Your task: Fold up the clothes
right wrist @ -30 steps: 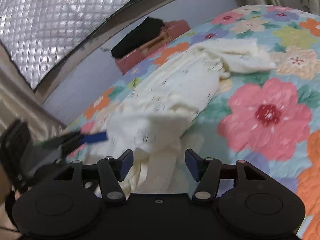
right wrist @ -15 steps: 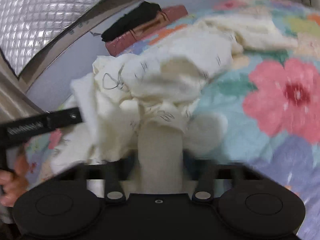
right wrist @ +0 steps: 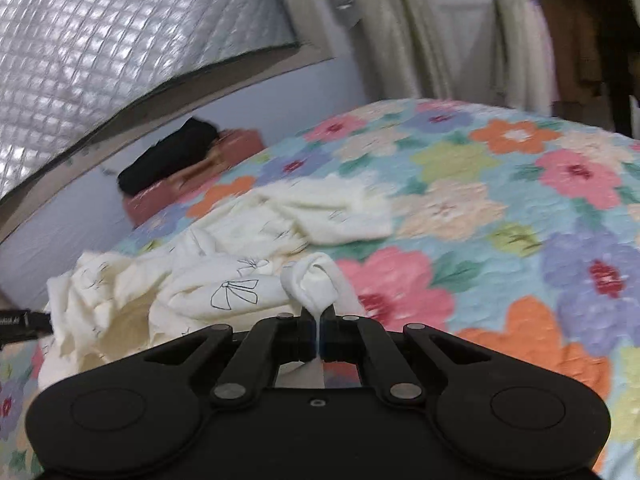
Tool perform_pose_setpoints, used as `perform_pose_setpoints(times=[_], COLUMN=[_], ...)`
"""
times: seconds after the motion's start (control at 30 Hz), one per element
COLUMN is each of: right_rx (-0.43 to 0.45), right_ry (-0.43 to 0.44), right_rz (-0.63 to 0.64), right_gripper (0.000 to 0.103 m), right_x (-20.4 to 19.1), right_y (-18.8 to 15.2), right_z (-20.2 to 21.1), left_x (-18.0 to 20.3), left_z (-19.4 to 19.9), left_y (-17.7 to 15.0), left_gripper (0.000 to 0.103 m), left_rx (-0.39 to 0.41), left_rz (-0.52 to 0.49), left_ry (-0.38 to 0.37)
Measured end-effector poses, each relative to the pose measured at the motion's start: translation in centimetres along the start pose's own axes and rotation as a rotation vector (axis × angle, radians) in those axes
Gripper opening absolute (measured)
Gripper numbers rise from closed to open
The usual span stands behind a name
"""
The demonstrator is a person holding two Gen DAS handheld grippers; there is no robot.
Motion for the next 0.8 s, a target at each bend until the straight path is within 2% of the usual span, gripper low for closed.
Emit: perform_pose_setpoints(times=[0.13,0.3,0.4,0.47,0.53,0.67,0.73,0.8], right_rx=[0.044,0.127,0.123,0.114,0.094,0.05,0.067,0.107], right_ry=[-0.018,-0.123,-0.098,-0.077,-0.084,-0.14,-0.137,-0.148], right_rz=[-0.01,0.064,0.017,-0.009,0.004,0.048,0.045,0.043], right_gripper=[0.002,0.002,0.002,0.002,0.002,0.002,0.002,0.001], right_x=[1.3,2.9,3.9,4.3,4.3,4.2,4.1,4.0], right_y=[0.9,2.1,1.8,1.1,-0.2,-2.0,-1.7,-1.2], right_z=[1.1,3.3,5.4,6.6,7.3,6.5,6.9,7.8], left_x=[-1.2,-2.8,-2.7,-2.5,-3.1,-5.2,-5.5,-4.9], left_z=[2.1,6.2,8.5,9.6,9.8,8.0,7.9,8.5], left_y=[0.7,1.5,0.9,-0.1,-1.9,-6.1,-7.2,-7.5], left_gripper=[0.007,0.006,0.006,0.006,0.006,0.006,0.006,0.005], left_rx=[0.076,0.181,0.213,0.215,0.184,0.048,0.048,0.069], left_rz=[0.062,0.167,0.194,0.206,0.216,0.268,0.281,0.241], left_ry=[0.04,0.027,0.009,-0.001,0.012,0.038,0.03,0.038])
Point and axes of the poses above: each gripper's, at about its wrist camera, not at the fingertips, and z roughly against the way its jaws point, x to its right, y to its top, the point moved 8 cm from there along -z, roughly the way its jaws point, and after that the axes turned 13 degrees about -y, right-handed, at the moved point
